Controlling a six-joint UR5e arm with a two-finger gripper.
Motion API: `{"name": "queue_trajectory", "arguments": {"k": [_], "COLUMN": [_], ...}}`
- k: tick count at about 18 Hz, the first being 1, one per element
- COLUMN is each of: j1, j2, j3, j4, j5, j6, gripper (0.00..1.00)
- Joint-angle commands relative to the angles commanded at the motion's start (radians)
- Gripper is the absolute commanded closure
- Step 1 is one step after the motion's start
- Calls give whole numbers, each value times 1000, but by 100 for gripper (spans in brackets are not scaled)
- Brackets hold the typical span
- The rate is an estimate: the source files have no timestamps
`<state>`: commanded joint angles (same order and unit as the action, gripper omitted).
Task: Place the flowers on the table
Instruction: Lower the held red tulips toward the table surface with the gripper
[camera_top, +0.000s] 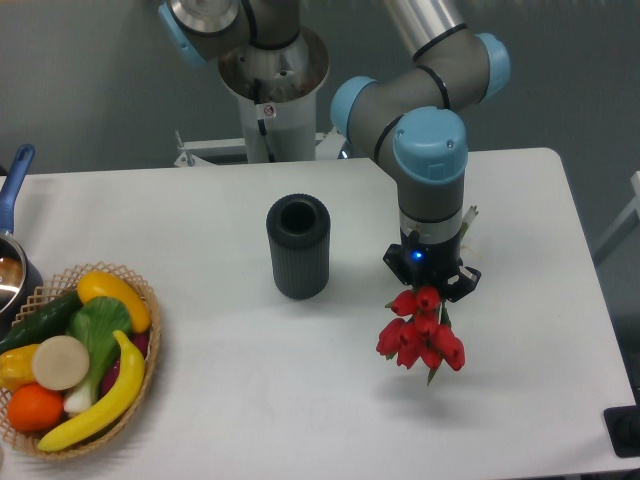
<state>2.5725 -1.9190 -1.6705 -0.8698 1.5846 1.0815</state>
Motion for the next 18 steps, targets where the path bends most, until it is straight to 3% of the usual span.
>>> {"name": "queue_trajectory", "arguments": {"k": [6,18], "j1": [-25,-115], "j2": [-18,-113], "j3": [8,64], "j4": [8,9], "j5": [-2,-9], "j6": [0,-11], "gripper": [78,77]}}
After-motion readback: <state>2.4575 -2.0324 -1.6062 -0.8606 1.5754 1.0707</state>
